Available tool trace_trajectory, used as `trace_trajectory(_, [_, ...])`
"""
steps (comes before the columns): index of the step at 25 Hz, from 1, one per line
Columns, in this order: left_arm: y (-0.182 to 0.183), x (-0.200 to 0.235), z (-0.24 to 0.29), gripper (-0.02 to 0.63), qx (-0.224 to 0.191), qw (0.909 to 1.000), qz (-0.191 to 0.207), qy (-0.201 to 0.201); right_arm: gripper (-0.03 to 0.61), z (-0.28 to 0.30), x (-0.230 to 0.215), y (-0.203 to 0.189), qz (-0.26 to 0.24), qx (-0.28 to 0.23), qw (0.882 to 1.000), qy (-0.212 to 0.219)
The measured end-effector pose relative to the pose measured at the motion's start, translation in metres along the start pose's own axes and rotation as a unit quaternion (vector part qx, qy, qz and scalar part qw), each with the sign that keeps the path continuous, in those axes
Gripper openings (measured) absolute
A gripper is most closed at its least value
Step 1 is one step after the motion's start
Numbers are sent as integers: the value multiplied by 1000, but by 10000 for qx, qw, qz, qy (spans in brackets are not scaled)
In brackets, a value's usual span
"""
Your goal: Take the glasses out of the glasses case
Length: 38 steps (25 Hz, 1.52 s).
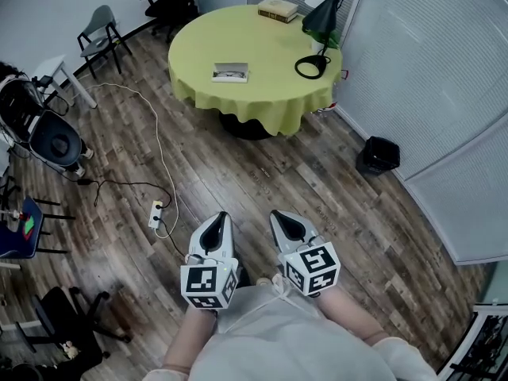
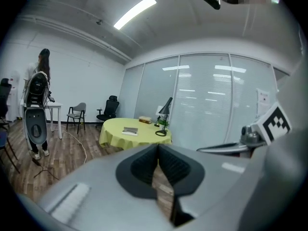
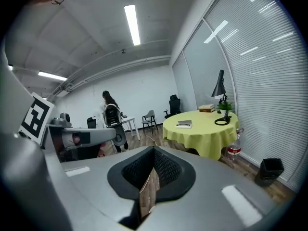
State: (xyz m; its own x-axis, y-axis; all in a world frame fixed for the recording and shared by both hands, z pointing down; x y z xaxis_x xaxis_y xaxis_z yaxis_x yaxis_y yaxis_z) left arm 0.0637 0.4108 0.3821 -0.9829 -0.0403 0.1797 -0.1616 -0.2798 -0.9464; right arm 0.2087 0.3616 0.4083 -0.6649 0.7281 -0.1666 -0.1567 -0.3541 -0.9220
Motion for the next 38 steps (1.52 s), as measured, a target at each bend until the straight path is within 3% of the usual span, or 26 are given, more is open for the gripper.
trace_trajectory(9, [57, 101, 105, 6, 45, 9995, -109, -277, 0, 132, -14, 57, -7, 149, 9995, -261])
trace_trajectory(21, [121, 241, 238, 6, 204, 9973, 100, -691, 0, 311, -27, 126, 75, 212, 9973, -699])
trace_trajectory(29, [125, 278, 301, 6, 504, 9963, 78, -687, 0, 379, -59, 131, 338, 461, 9964, -625])
trace_trajectory(38, [152, 292, 418, 6, 651, 9967, 96, -477, 0, 454, -158, 162, 386, 634, 9953, -626])
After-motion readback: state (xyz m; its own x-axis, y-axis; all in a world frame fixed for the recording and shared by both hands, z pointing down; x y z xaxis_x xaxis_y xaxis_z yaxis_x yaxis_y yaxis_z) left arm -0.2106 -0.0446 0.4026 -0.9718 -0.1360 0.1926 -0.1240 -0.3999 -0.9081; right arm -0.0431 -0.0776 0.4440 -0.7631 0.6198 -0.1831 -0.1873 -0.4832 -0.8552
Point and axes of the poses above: the fingertips, and each gripper's own axes: z forward along the fingers, x to its left, y out of its top, the point moved 5 cm from there along -z, backward along the fingers, and after that the axes turned 2 degrees about -z, right-handed, at the moved point
